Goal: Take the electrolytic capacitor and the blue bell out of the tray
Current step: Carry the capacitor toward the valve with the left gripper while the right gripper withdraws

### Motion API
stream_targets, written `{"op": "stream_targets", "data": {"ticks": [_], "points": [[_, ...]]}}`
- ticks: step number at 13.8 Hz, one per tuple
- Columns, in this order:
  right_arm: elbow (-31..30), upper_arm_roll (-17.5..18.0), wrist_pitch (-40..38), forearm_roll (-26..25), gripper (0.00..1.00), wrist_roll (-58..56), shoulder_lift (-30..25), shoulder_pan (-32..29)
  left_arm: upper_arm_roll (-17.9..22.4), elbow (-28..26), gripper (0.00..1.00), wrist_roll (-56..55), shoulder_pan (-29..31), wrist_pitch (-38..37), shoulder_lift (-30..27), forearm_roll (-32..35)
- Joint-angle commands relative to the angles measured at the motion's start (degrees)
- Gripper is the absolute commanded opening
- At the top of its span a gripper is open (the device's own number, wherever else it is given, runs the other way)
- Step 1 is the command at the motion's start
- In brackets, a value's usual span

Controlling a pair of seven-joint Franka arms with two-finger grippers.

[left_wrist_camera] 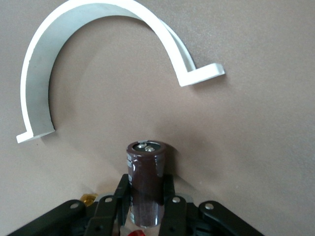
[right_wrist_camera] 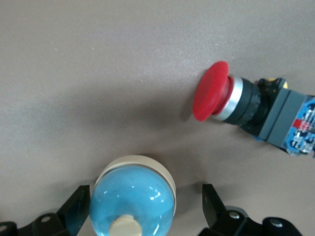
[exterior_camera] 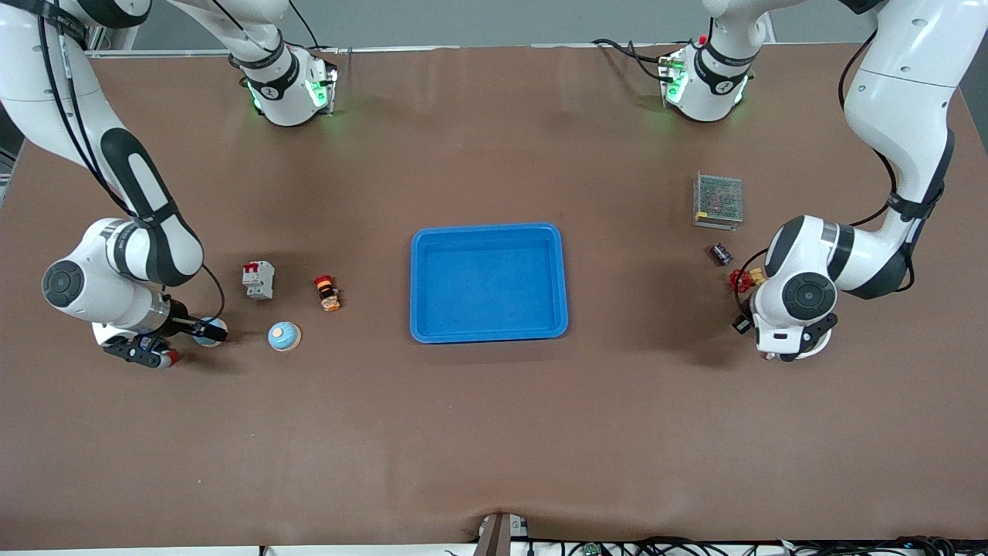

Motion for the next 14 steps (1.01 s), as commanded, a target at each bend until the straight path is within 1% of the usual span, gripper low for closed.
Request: {"op": "stream_targets", "data": {"ticks": [1, 3, 4, 6, 7, 8, 9, 10, 12, 14], "points": [[2.7, 0.7, -3.4, 0.9, 1.0, -1.2, 0.0, -0.2, -0.5, -1.2, 0.0, 0.2, 1.0, 0.9, -0.6, 1.4], [6.1, 0.7, -9.7, 0.9, 1.0, -1.1, -0.2, -0.3, -0.5, -1.2, 0.0, 0.0, 1.0, 0.9, -0.6, 1.4], [7.6, 0.7, -12.8, 0.9, 1.0, -1.1, -0.4, -0.4, -0.5, -1.2, 0.03, 0.0, 1.0, 0.9, -0.6, 1.4], [9.4, 0.6, -15.3, -0.1, 1.0, -1.6, -0.8, -0.1, -0.6, -1.1, 0.19, 0.1, 1.0, 1.0, -0.6, 1.4], [10.3, 0.6, -15.3, -1.4, 1.0, -3.3, -1.1, 0.5, -0.6, -1.0, 0.36, -0.1, 1.0, 1.0, -0.6, 1.2], [11.4, 0.6, -15.4, -3.0, 1.0, -5.3, -1.1, 0.5, -0.6, -1.0, 0.56, -0.1, 1.1, 1.0, -0.6, 1.2], [12.3, 0.6, -15.4, -4.1, 1.0, -7.2, -1.1, 0.7, -0.6, -1.0, 0.75, 0.0, 1.0, 1.0, -0.6, 1.2], [13.2, 0.6, -15.4, -4.5, 1.0, -8.2, -1.1, 0.8, -0.7, -0.9, 1.0, -0.1, 1.0, 1.0, -0.6, 1.2], [14.4, 0.5, -15.6, -5.7, 1.0, -8.3, -1.2, 1.8, -0.9, -0.7, 1.0, 0.0, 0.9, 0.9, -1.1, 0.9], [15.5, 0.5, -17.0, -6.1, 1.0, -8.4, -3.2, 1.6, -1.0, -0.2, 1.0, -0.1, 0.9, 0.9, -1.3, 0.4]]}}
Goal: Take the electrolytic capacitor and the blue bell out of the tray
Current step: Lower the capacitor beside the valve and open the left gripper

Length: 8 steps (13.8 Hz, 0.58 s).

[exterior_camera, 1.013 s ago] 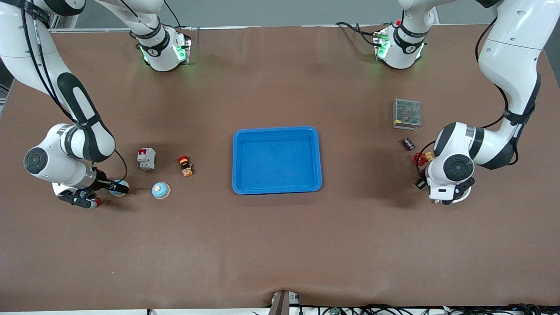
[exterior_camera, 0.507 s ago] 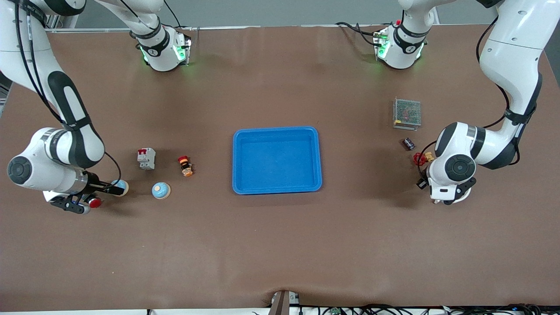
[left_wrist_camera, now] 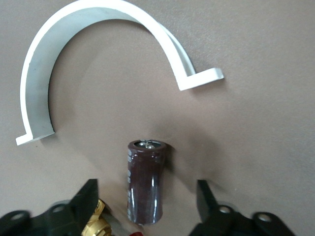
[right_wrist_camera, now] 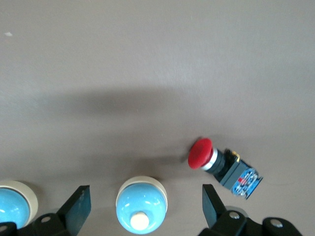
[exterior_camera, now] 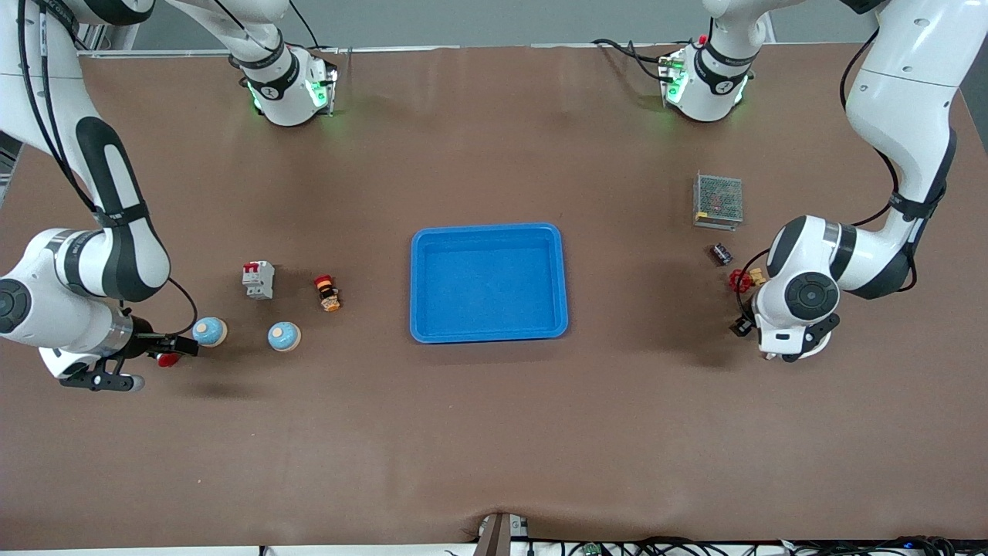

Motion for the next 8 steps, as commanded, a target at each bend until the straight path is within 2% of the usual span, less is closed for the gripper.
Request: {"op": "stream_targets", "data": {"ticks": [1, 5, 8], "points": [[1.6, 0.0, -4.5, -0.9, 1.0, -0.6, -3.7, 0.3, -0.8, -0.4, 1.0, -0.1, 0.6, 0.5, -1.3, 0.4], [5.6, 0.2, -15.8, -0.6, 1.0, 0.2, -10.0, 1.8, -1.5, 2.0, 1.0, -0.4, 0.4, -0.2, -1.5, -1.7], [6.2, 0.3, -18.8, 0.8, 1.0, 0.6, -14.8, 3.1, -1.7, 3.8, 1.0, -0.3, 0.3, -0.8, -1.9, -1.7]]}}
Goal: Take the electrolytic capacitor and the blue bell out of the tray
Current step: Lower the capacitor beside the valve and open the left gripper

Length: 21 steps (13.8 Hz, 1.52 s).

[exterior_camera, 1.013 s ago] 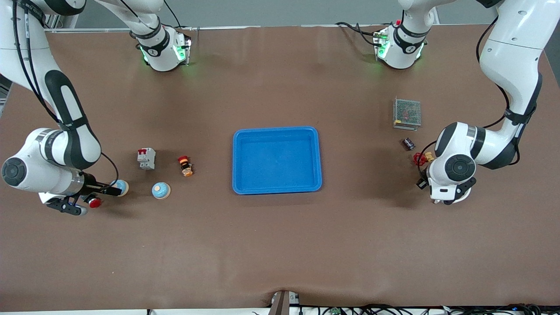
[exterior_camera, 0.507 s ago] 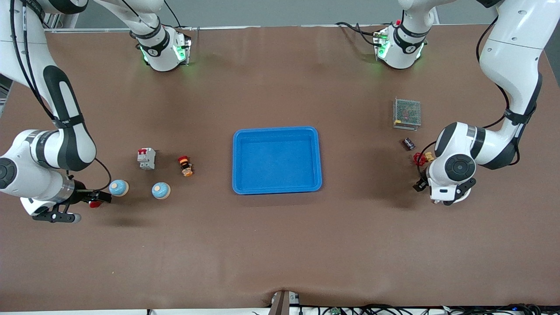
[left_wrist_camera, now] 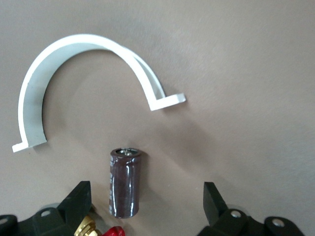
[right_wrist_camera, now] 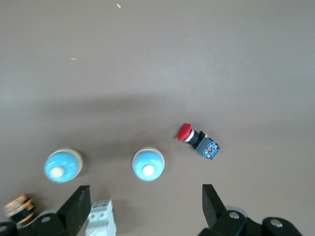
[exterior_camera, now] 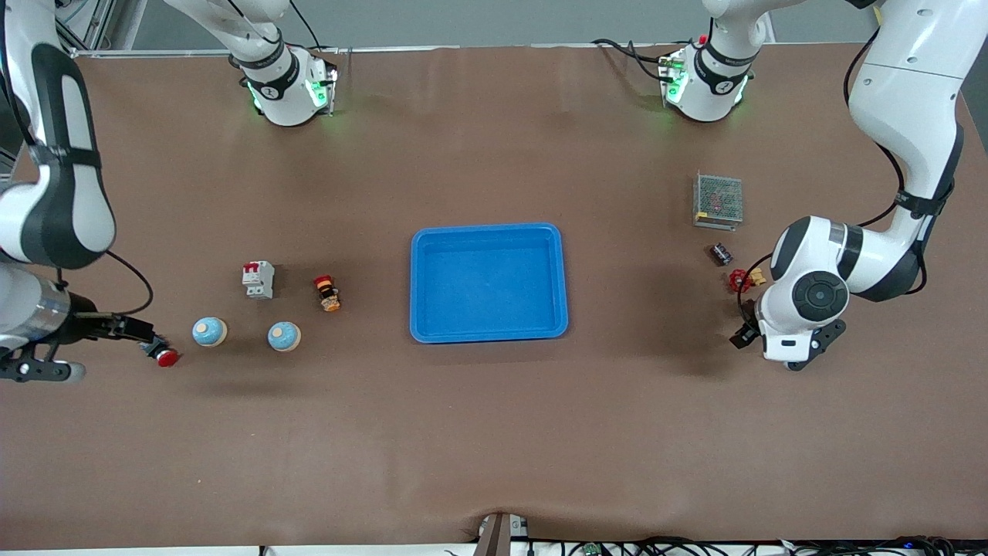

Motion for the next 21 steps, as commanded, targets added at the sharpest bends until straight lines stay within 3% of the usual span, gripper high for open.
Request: {"op": "stream_targets", "data": {"ticks": [1, 5, 11, 21], "points": [[-0.3, 0.0, -1.9, 1.8, 1.0, 0.8, -4.2, 1.4, -0.7, 1.7, 1.0, 0.1, 0.3, -2.2, -1.4, -0.9], [2.2, -0.6, -4.5, 2.3, 1.0, 5.7, -6.9, 5.6, -3.2, 4.8, 1.0, 2.3, 0.6, -6.8, -2.6, -1.0], [10.1, -3.1, -14.9, 2.4, 1.0, 4.5, -8.3, 7.8, -4.2, 9.7, 1.0, 9.4, 1.1, -12.4, -4.8, -1.2], [3.1, -3.7, -17.0, 2.4, 1.0, 3.6, -19.4, 7.4, -4.2, 18.2, 1.0, 26.9, 2.7, -20.3, -7.4, -3.0]]}}
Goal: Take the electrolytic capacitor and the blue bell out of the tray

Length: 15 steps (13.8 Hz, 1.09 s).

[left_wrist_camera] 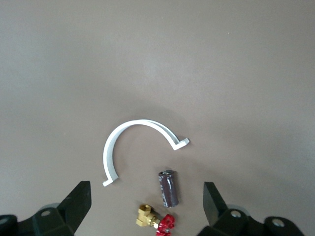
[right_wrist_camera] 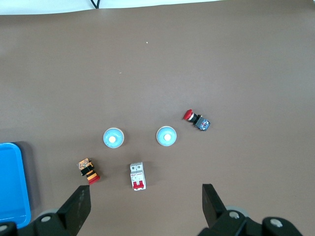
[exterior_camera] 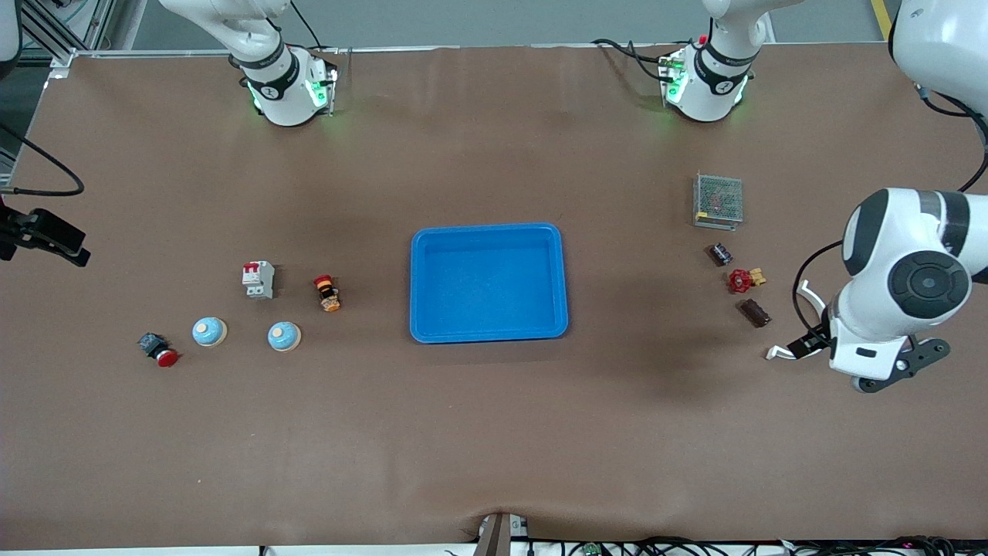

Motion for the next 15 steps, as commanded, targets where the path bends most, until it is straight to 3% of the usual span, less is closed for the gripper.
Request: {"op": "stream_targets", "data": {"ticks": [1, 9, 12, 15], "points": [[-5.7, -0.7, 0.9, 0.5, 1.0, -0.7, -5.1, 0.5, -0.7, 1.1, 1.0, 5.9, 1.6, -2.3, -1.7, -2.4], [-6.2, -0.7, 0.7, 1.8, 1.0, -0.1, -5.8, 0.9, -0.8, 2.5, 1.0, 12.7, 2.9, -6.0, -5.2, -4.9], [-6.2, -2.3, -1.7, 6.5, 1.0, 0.3, -5.5, 0.6, -1.0, 2.7, 1.0, 14.7, 2.8, -7.7, -6.3, -5.0], [-6.2, -2.6, -4.8, 7.3, 1.0, 0.1, -5.5, 0.8, -0.9, 2.7, 1.0, 17.2, 2.9, -8.5, -8.0, -6.7]]}}
